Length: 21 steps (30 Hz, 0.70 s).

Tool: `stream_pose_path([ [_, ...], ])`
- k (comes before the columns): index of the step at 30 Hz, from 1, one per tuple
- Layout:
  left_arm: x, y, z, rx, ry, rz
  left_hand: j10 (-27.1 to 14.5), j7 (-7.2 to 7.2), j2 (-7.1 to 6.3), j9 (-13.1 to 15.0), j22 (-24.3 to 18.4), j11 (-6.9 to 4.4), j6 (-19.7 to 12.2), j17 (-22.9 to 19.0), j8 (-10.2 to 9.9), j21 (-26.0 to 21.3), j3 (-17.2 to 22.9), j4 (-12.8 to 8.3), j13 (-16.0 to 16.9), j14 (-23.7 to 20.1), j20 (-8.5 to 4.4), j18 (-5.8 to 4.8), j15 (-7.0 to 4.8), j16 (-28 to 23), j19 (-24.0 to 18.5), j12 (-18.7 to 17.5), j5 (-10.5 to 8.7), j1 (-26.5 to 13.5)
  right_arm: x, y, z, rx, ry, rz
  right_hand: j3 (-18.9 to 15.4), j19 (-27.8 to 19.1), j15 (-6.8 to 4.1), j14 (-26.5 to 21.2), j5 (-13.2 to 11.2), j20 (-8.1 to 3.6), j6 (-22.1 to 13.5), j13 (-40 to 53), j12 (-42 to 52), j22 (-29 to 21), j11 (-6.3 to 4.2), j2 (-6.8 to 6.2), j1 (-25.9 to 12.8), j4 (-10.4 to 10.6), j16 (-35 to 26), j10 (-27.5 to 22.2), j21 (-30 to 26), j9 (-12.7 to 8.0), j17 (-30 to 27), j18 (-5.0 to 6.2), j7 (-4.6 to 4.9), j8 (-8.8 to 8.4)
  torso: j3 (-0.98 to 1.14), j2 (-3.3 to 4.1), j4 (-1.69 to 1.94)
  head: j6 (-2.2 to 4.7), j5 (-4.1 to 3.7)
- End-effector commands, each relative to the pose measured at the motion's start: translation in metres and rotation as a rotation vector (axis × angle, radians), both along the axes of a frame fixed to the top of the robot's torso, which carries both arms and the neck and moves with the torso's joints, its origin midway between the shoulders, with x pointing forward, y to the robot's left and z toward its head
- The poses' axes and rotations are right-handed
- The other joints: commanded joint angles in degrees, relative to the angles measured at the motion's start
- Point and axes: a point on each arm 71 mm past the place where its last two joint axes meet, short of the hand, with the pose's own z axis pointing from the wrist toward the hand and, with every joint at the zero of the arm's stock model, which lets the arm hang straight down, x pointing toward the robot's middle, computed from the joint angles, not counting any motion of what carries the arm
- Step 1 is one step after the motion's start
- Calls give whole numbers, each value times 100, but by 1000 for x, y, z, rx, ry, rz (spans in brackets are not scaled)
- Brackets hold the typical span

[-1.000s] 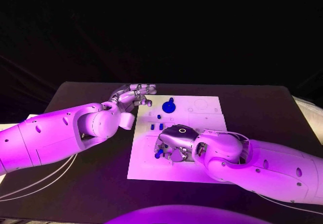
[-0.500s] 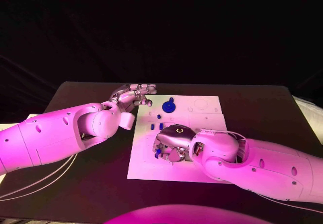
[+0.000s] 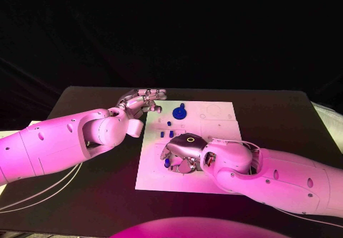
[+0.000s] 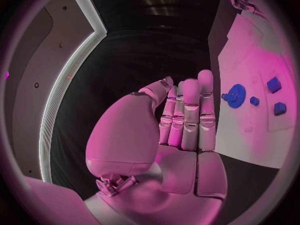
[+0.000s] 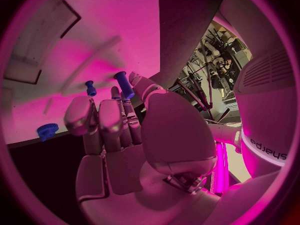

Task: Assemble the parts on the task board

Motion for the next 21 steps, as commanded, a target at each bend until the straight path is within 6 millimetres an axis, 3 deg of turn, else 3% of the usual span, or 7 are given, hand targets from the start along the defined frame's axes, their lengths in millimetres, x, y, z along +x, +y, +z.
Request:
stream_pose_path([
  [1,-1,-2,1,-9,-1,-18,-55,7,10,-11,-11,2,-45,-12,22,-30,-32,3,0,-37,-5,15,5,-22,36,18,9,34,-2,-4,7,102,-42,-21,-190,-68,65,2,181,26,-89,14,4,-100,50,20,-4,-16,-62,-246,-66,6,-78,42,-19,-10,5,-3,6,1,-21],
  [3,-1,-1,0,-7,1,-17,-67,8,11,-12,-13,4,-51,-14,21,-32,-35,2,-2,-39,-5,15,6,-21,36,17,7,36,-3,-8,10,143,-48,-33,-343,-188,104,-57,154,47,-174,14,2,-312,81,23,-2,-11,-205,-440,-196,2,-265,84,-45,-14,8,-1,1,14,-29],
  [9,0,2,0,-2,3,-8,-81,12,10,-13,-16,7,-61,-17,20,-37,-42,2,-4,-41,-3,14,9,-21,37,17,3,35,-4,-30,24,247,-67,-76,-754,-280,88,-97,55,50,-196,39,198,-533,57,101,72,17,-375,-440,-352,18,-471,123,61,3,5,-14,-24,45,-48],
  [13,0,3,0,-1,3,-5,-81,12,10,-13,-16,7,-61,-17,20,-37,-42,2,-4,-41,-3,14,9,-21,37,17,3,35,-1,-53,37,260,-49,-134,-929,-253,53,-76,73,21,-141,41,349,-540,12,175,143,20,-386,-267,-363,22,-478,121,48,4,4,-21,-34,84,-135],
  [16,0,4,0,-1,3,-5,-81,12,10,-13,-16,7,-61,-17,20,-37,-42,2,-4,-41,-3,14,9,-21,37,17,3,35,5,-78,45,249,-2,-220,-981,-190,16,-38,88,-8,-24,76,557,-461,-35,277,148,60,-323,122,-316,36,-395,105,59,38,-6,-35,-50,110,-218],
  [18,0,4,0,-1,2,-5,-81,12,10,-13,-16,7,-61,-17,20,-37,-42,2,-4,-41,-3,14,9,-21,37,17,3,35,9,-99,49,235,44,-305,-997,9,-19,59,84,-33,117,140,773,-122,-90,385,59,170,-70,588,-114,57,-64,40,72,93,-14,-43,-63,129,-287],
  [21,-1,5,0,-1,1,-3,-83,12,12,-13,-17,7,-62,-18,20,-39,-44,1,-4,-42,-3,14,9,-20,38,20,1,36,12,-132,51,217,104,-438,-1113,384,-165,219,174,-127,222,394,1304,540,-301,368,-82,307,405,1601,284,64,552,-84,-57,130,-28,-58,-93,156,-347],
])
